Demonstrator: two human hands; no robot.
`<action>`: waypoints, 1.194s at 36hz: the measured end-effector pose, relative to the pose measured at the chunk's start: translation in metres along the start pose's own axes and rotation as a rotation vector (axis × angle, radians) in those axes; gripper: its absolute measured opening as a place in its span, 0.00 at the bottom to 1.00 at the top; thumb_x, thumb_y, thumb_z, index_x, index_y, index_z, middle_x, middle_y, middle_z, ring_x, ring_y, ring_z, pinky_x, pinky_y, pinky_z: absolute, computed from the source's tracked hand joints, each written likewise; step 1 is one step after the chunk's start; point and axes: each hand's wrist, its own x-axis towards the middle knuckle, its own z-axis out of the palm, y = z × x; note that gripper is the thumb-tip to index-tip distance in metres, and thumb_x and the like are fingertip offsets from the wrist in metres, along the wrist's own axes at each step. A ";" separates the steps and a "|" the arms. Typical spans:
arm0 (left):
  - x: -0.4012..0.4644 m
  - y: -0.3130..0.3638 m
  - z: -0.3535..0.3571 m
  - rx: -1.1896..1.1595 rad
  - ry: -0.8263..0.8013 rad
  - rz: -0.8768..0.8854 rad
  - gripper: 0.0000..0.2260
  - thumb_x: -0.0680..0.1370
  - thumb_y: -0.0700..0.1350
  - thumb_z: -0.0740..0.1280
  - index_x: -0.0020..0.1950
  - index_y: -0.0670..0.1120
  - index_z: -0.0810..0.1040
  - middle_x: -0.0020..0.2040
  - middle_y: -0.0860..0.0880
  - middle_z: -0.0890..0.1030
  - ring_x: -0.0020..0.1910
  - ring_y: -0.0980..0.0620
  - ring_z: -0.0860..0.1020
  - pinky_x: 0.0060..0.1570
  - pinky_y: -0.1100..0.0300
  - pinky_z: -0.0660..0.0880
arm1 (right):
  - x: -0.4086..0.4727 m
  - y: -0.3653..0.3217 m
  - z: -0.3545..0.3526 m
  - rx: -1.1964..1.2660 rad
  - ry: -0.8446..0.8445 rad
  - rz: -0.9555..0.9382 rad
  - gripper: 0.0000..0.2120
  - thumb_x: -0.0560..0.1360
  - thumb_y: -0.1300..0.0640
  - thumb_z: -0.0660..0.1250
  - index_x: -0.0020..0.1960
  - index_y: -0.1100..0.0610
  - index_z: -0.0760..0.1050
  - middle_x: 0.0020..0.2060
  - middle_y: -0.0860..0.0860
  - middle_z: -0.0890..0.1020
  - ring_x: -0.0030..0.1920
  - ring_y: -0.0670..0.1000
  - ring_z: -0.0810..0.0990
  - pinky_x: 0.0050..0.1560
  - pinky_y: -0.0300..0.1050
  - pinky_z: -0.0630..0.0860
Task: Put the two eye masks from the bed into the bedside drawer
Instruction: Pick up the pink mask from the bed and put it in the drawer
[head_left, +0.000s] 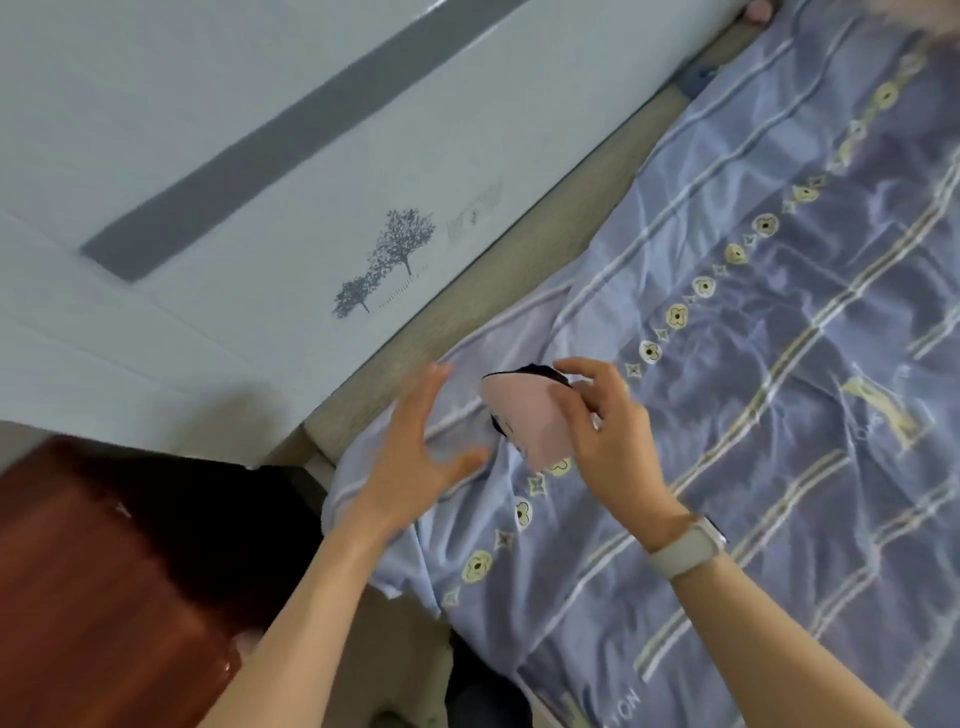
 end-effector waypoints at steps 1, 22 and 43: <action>-0.015 0.006 -0.004 -0.010 -0.034 0.009 0.30 0.70 0.47 0.73 0.66 0.61 0.63 0.68 0.64 0.65 0.65 0.72 0.61 0.62 0.73 0.59 | -0.009 -0.011 0.000 0.097 0.022 0.027 0.08 0.77 0.61 0.61 0.47 0.48 0.73 0.29 0.40 0.79 0.32 0.38 0.76 0.32 0.29 0.70; -0.317 -0.024 -0.116 -0.303 0.249 -0.100 0.06 0.75 0.43 0.66 0.40 0.51 0.81 0.38 0.54 0.83 0.36 0.63 0.79 0.35 0.72 0.74 | -0.293 -0.102 0.131 -0.031 -0.615 -0.133 0.31 0.72 0.50 0.68 0.69 0.37 0.55 0.57 0.39 0.74 0.55 0.40 0.75 0.55 0.39 0.75; -0.402 -0.073 -0.136 0.075 0.520 -0.147 0.12 0.75 0.41 0.65 0.57 0.52 0.75 0.58 0.53 0.72 0.57 0.58 0.71 0.56 0.62 0.66 | -0.322 -0.094 0.140 0.364 -0.262 0.425 0.05 0.75 0.57 0.64 0.44 0.58 0.75 0.43 0.66 0.79 0.42 0.59 0.78 0.43 0.52 0.76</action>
